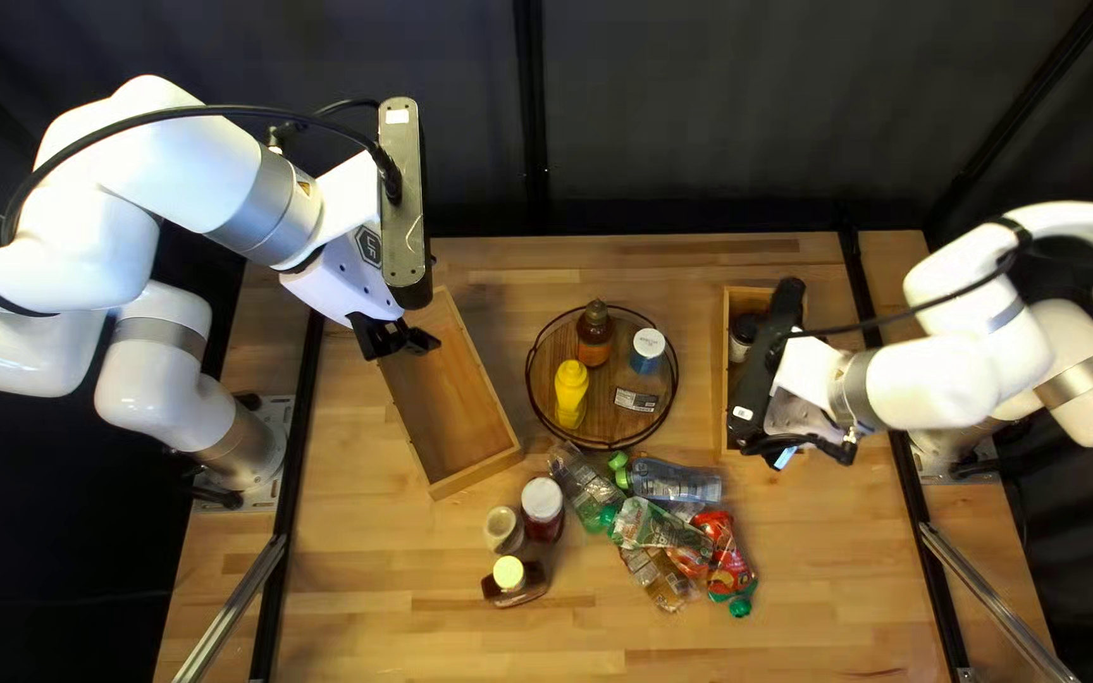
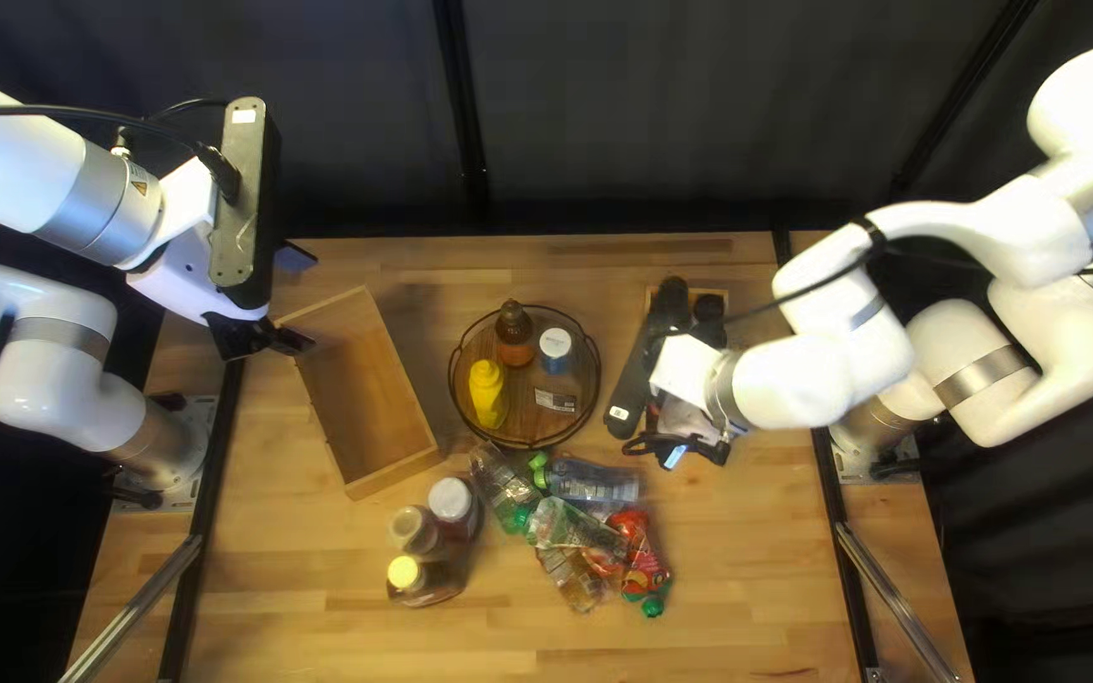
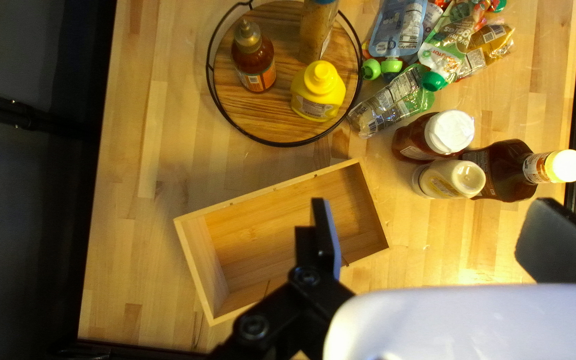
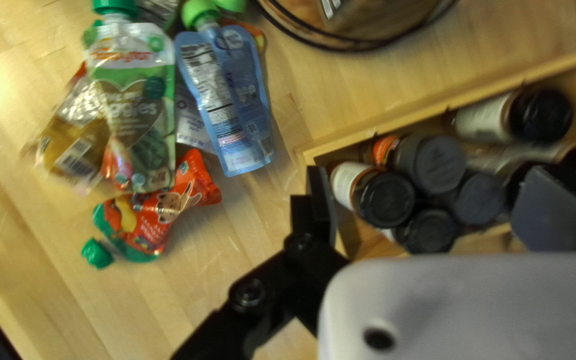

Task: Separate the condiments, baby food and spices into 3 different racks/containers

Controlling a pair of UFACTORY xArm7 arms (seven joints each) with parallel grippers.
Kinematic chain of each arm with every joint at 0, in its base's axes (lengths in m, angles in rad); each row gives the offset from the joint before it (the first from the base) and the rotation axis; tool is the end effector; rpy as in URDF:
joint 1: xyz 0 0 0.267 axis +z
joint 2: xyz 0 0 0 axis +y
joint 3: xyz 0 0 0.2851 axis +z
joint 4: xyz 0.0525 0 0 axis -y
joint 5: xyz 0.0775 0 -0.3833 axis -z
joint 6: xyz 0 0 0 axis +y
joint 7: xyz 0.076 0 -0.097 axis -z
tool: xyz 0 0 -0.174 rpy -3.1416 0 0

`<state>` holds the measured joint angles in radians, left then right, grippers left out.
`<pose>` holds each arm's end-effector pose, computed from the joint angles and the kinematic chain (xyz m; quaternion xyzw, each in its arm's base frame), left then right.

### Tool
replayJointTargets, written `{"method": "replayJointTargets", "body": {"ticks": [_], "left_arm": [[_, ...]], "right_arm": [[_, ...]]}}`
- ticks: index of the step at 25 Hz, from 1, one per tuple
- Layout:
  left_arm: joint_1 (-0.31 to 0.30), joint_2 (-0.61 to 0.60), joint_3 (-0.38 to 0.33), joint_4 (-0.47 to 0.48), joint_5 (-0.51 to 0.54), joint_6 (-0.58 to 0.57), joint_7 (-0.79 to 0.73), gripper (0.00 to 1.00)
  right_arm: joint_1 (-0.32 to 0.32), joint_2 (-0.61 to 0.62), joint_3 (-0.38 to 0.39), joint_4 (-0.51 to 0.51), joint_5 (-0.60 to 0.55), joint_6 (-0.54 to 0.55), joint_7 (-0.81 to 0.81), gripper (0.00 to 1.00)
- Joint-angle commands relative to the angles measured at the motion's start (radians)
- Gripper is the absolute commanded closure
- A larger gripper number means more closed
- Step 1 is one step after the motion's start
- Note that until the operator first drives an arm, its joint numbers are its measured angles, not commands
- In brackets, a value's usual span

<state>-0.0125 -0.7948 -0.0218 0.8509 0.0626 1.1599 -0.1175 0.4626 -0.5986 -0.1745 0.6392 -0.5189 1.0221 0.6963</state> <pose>0.4036 0.0003 0.4065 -0.9693 -0.0364 -0.2424 0.0209 0.4192 0.0399 0.2433 0.9739 -0.0793 0.1821 0.1096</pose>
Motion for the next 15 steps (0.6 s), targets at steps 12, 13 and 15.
{"method": "replayJointTargets", "body": {"ticks": [12,13,15], "left_arm": [[0.000,0.000,0.000,0.000,0.000,0.000,0.000,0.00],[0.000,0.000,0.000,0.000,0.000,0.000,0.000,0.00],[0.000,0.000,0.000,0.000,0.000,0.000,0.000,0.00]], "right_arm": [[0.003,-0.218,-0.168,0.150,0.016,0.081,-0.378,0.00],[0.002,-0.230,-0.172,0.158,0.023,0.086,-0.381,0.00],[0.000,-0.255,-0.175,0.185,0.044,0.115,-0.381,0.00]]}}
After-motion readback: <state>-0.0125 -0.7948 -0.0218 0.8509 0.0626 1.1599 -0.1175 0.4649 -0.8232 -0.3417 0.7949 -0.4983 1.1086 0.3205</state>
